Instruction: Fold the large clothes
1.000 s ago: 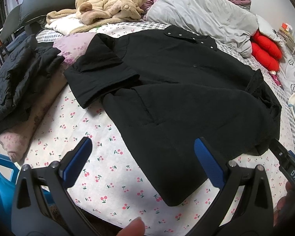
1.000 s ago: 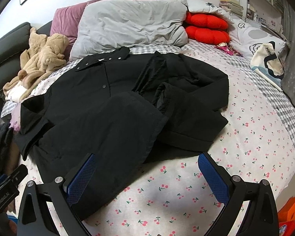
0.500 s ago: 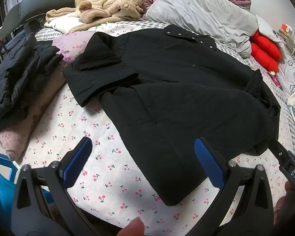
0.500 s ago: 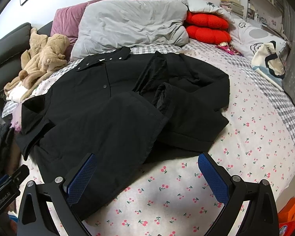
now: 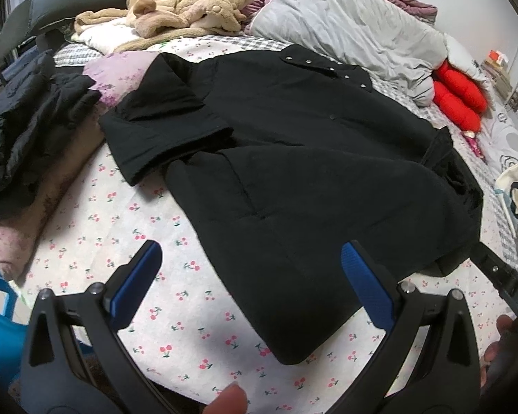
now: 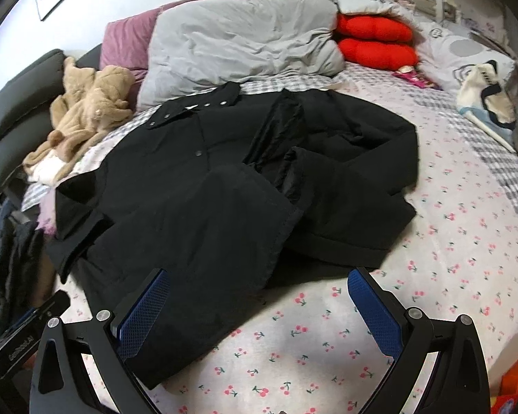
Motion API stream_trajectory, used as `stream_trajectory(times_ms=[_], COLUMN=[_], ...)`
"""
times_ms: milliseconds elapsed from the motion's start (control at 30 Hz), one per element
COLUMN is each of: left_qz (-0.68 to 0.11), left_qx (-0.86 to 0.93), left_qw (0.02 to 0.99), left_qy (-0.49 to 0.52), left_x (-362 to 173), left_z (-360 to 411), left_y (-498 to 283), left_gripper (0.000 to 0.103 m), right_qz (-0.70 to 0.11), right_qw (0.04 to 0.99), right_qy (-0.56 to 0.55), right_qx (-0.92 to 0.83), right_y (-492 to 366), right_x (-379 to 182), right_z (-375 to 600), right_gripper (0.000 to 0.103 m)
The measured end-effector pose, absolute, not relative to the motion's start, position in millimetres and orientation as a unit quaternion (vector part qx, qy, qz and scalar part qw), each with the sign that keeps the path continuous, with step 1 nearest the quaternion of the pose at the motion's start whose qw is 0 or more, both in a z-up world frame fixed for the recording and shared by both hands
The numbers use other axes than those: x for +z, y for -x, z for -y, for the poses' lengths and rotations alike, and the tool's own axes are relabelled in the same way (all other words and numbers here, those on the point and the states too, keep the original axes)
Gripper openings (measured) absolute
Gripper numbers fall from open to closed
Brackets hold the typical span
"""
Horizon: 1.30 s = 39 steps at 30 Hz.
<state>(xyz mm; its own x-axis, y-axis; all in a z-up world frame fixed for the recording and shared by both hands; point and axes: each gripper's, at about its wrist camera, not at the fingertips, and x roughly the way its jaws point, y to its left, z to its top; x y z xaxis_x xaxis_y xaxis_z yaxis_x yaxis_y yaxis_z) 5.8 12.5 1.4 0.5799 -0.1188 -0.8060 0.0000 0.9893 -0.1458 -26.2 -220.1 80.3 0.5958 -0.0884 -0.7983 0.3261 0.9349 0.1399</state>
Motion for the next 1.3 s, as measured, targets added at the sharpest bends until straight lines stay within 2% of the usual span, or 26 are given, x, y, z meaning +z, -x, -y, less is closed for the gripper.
stream_trajectory(times_ms=[300,667,900,1033,1200,1300], left_qz=[-0.458,-0.47,-0.518,-0.536,-0.584,-0.593], left_qx=[-0.034,-0.063,-0.134,-0.14,-0.169,-0.191], left_qw=[0.888,0.879,0.839,0.822,0.769,0.754], left_qy=[0.03,0.053,0.103,0.135,0.2,0.209], left_x=[-0.8,-2.8,-12.3,-42.6,-100.6,-115.6], left_z=[-6.4,-11.0,-43.4,-58.2,-55.1,-36.0], left_y=[-7.3,-12.1,-52.7,-72.6,-79.1,-81.6], left_gripper=[0.103,0.103,0.103,0.1,0.084,0.077], right_qz=[-0.455,-0.436,-0.396,-0.379,-0.395,-0.383], right_qw=[0.875,0.886,0.908,0.905,0.849,0.825], right_qy=[-0.137,-0.124,-0.115,-0.187,-0.343,-0.406], right_qx=[-0.097,-0.099,-0.076,-0.056,-0.075,-0.083], right_y=[25.2,22.3,14.3,11.6,12.0,8.1], right_x=[74.9,84.5,125.6,124.0,65.5,44.4], right_z=[225.2,227.4,250.9,298.8,379.7,408.1], right_gripper=[0.103,0.103,0.103,0.103,0.102,0.096])
